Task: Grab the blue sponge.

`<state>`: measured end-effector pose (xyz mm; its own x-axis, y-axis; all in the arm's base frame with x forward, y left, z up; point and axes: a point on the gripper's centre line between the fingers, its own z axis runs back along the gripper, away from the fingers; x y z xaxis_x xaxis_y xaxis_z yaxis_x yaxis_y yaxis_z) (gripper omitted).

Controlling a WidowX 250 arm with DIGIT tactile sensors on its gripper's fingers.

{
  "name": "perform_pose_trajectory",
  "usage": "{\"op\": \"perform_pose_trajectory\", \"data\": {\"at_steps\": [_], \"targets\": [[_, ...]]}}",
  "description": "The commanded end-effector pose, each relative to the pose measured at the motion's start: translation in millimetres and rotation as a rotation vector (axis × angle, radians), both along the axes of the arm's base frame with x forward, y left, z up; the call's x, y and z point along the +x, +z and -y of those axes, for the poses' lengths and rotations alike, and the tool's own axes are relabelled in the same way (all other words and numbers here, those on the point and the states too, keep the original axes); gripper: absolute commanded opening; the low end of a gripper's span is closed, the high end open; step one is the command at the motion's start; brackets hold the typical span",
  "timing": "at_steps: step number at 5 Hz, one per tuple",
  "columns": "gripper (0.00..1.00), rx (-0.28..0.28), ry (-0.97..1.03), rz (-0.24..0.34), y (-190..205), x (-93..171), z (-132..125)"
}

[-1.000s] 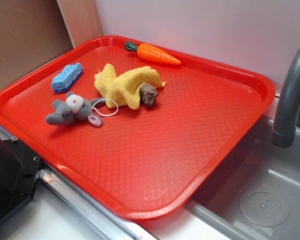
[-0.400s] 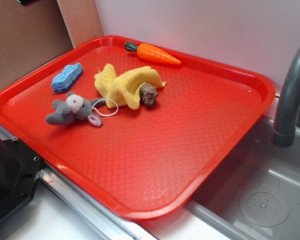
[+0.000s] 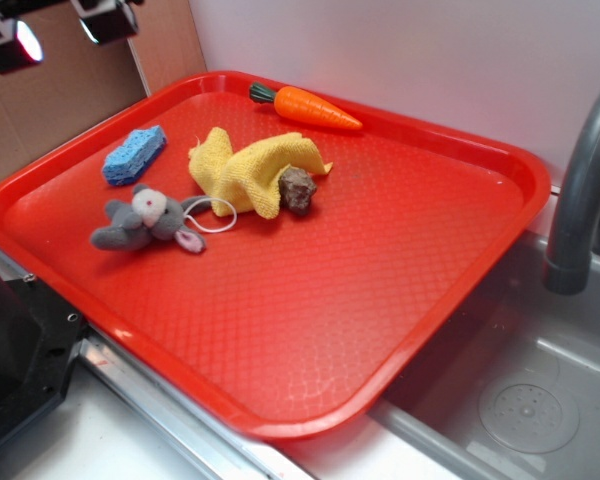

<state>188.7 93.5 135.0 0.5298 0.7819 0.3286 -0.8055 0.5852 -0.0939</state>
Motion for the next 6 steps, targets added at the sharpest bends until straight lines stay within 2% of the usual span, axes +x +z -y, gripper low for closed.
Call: {"op": "perform_pose_trajectory", "data": {"at_steps": [1,4,5,6], "targets": [[1.00,0.077,-0.069,-0.025,-47,19,-34],[1.00,-0.071,-0.203,-0.058,-115,31,-39],[0.22,-0.070,-0.204,-0.064,-119,30,-34],[0.00,-0.047,-0.184,-0.064,-117,28,-32]]}}
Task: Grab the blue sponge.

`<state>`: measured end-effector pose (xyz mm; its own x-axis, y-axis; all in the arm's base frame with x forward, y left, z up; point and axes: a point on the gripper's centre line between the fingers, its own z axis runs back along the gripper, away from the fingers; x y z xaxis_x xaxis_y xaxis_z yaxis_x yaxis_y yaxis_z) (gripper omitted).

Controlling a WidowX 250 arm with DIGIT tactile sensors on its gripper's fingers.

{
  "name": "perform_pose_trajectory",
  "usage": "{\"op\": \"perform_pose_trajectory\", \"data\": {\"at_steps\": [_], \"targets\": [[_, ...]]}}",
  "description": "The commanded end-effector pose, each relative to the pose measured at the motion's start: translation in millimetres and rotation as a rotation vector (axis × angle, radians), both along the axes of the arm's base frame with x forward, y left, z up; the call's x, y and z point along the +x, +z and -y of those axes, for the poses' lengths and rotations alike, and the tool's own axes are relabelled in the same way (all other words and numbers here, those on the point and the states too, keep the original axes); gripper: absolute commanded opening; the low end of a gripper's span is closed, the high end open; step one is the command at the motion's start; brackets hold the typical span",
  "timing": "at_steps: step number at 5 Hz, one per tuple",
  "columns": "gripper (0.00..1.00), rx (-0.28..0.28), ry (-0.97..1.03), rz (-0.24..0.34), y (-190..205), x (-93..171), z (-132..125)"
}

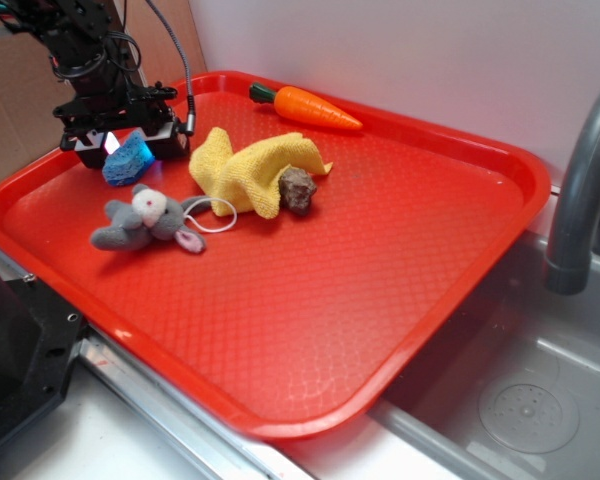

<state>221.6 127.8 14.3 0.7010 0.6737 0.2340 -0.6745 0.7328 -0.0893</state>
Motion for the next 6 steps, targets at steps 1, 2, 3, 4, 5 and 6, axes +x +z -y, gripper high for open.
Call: {"op": "perform_pose_trajectory", "data": {"at_steps": [1,2,3,4,5,6], "targets": [[0.00,0.093,0.072,-0.009,27,-5,12],[0.00,0.146,0.093,-0.050,63,0,35],[0.00,0.048,0.006,-0.045,99,1,67],[0.00,-0.052,-0.038,-0.038,132,-5,94],[0.00,-0.126,-0.080,-0.027,163,-14,113],[0.00,-0.146,-0.116,0.007,190,-28,126]]}}
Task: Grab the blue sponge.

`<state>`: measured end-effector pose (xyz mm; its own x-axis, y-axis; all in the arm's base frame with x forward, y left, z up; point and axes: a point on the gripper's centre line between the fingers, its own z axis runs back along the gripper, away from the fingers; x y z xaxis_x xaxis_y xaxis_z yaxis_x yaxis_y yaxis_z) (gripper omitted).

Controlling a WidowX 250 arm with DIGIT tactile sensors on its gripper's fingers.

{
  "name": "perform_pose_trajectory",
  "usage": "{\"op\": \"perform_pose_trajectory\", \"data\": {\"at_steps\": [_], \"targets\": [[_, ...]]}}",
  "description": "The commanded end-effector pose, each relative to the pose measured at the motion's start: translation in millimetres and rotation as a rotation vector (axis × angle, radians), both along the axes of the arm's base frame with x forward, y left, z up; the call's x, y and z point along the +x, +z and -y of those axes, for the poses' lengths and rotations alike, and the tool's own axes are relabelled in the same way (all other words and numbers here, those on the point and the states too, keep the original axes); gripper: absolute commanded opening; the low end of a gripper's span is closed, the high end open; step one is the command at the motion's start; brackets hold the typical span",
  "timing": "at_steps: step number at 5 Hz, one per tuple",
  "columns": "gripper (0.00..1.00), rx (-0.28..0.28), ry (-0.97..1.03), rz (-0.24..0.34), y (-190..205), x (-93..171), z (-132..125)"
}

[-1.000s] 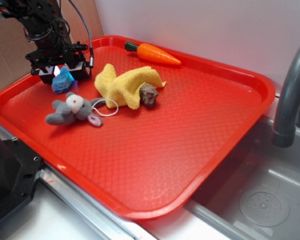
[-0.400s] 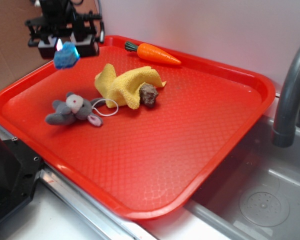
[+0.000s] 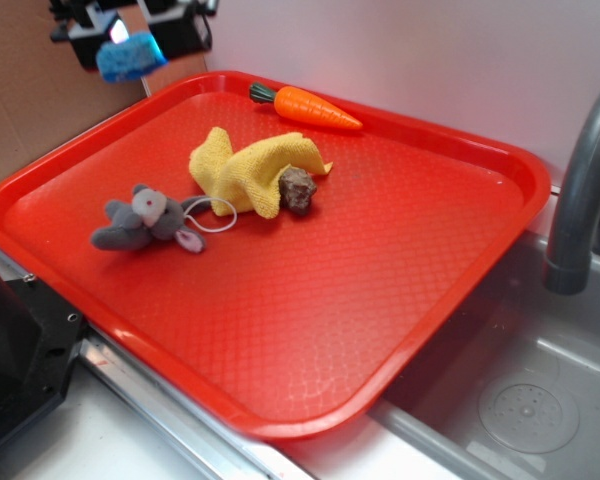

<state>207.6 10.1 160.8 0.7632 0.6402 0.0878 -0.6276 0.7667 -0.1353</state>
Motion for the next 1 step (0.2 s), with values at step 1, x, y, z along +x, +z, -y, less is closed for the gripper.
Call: {"op": "perform_pose_trajectory", "data": {"at_steps": [1], "targets": [[0.00,0.014,-0.094,0.089,49.2,-20.3,5.0]]}}
